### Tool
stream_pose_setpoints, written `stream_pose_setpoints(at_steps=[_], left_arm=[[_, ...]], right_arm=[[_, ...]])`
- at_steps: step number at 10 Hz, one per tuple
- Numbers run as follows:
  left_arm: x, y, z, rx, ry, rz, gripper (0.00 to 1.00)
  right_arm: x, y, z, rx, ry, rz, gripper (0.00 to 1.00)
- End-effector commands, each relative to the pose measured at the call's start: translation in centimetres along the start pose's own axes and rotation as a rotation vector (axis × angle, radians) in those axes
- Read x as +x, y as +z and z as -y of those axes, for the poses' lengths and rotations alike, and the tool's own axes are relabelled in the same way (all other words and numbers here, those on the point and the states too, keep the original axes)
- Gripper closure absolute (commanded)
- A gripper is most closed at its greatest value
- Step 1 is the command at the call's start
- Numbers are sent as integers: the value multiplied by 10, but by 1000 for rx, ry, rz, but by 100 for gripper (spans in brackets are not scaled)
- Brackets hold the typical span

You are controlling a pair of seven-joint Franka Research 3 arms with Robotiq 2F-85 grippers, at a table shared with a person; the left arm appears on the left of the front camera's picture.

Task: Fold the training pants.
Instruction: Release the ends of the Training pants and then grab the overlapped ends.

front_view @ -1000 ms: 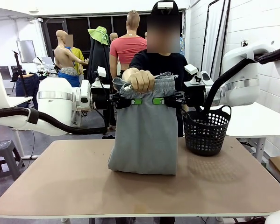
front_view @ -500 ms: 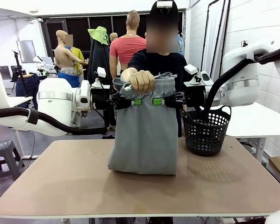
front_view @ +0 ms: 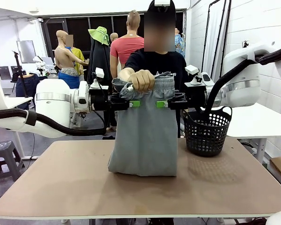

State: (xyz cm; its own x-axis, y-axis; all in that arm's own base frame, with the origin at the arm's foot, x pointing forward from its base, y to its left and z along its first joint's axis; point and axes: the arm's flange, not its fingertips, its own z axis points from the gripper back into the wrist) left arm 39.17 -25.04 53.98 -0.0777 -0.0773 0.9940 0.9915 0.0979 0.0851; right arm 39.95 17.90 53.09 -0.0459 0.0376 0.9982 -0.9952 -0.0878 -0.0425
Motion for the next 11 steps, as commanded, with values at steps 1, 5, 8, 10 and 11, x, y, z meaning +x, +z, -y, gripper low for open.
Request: stream_pose_setpoints(at_steps=[1,5,8,10,11], left_arm=[[0,6,3,10,14,44,0],[0,9,7,12,31,57,0],[-3,15,10,13,44,40,0],[-1,24,14,27,38,35,0],[1,28,15,32,34,35,0]], right_arm=[[4,0,1,-6,-24,16,0],[4,0,2,-25,-32,11,0],[3,6,-1,-38,-19,-40,0],[3,15,-7,-72,-31,-30,0],[3,21,-11,-92,-38,-31,0]])
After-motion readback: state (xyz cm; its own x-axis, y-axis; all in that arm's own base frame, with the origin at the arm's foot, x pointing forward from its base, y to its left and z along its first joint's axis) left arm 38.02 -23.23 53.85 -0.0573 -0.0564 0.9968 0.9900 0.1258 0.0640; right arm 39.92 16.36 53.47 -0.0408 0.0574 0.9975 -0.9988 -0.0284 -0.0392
